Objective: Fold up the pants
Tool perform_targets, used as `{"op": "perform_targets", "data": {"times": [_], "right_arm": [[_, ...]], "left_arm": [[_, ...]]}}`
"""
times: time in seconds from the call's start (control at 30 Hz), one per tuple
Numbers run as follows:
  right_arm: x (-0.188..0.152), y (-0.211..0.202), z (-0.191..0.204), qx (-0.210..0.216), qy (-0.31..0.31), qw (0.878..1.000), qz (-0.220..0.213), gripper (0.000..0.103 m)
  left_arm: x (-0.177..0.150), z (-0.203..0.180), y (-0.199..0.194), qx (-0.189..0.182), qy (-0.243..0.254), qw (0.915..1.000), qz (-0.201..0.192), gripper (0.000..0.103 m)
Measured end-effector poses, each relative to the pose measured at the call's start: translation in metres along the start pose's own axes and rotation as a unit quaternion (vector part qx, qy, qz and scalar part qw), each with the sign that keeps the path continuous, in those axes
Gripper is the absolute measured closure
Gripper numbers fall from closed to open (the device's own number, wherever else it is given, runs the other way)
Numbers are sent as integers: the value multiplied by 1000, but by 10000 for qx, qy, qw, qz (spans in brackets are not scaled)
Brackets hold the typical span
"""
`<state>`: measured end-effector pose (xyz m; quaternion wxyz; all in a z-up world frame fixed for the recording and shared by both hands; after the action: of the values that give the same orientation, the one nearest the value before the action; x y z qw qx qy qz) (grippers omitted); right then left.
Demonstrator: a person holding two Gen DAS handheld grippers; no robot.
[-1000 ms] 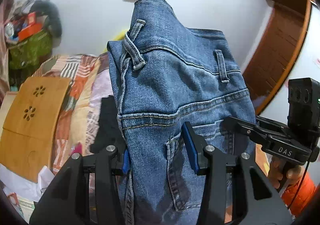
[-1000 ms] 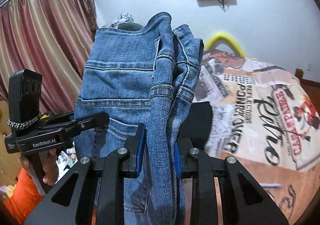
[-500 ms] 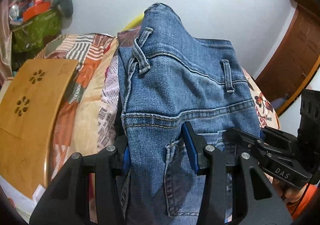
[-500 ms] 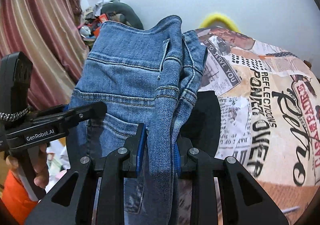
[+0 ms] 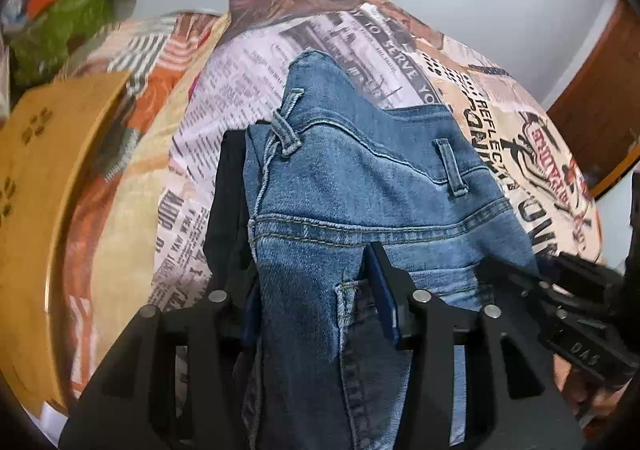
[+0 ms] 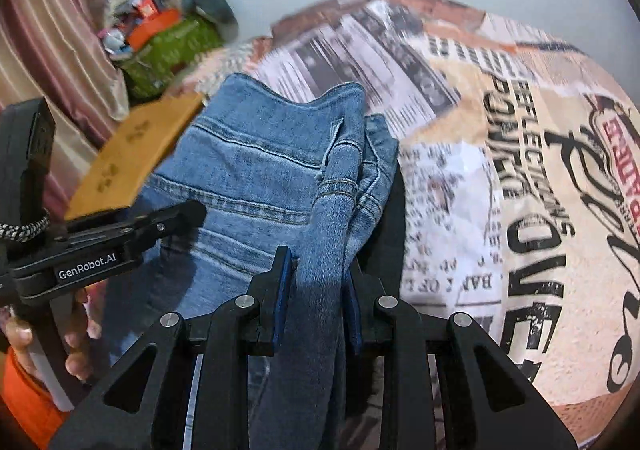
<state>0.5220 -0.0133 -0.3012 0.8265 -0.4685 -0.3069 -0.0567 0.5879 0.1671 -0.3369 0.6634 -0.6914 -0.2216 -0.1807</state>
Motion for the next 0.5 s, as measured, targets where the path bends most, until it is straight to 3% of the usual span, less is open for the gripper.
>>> {"op": "perform_targets", "data": {"times": [0.17,0.27,0.37,0.5], "right_arm": [[-1,-19,4,-170,-40,9998,114,80],[-1,-43,11,-327,-255,9991,-7,76],[3,-86,22,-270,-331,9985,-347,69],[3,-149,44,-154,-442,9946,-931,69]], "left_arm": [[0,2,-15,181,-17,9997,131,52],[-2,1,-46,342,49,9994,-54,52],[-3,-1,-87,341,75,9989,-298,52],[-11,-13,-168,361,115,9957,-844,52]]}}
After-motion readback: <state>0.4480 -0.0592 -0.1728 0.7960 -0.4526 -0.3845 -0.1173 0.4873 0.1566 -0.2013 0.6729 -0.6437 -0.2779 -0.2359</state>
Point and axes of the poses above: each gripper's, at about its wrist camera, not at the fingertips, and y roughly the way its jaws point, z to its left, x to its top, the point moved 1 cm from there along y, roughly the way its jaws point, and after that the axes turned 10 degrees about x, right-handed, at the moved point
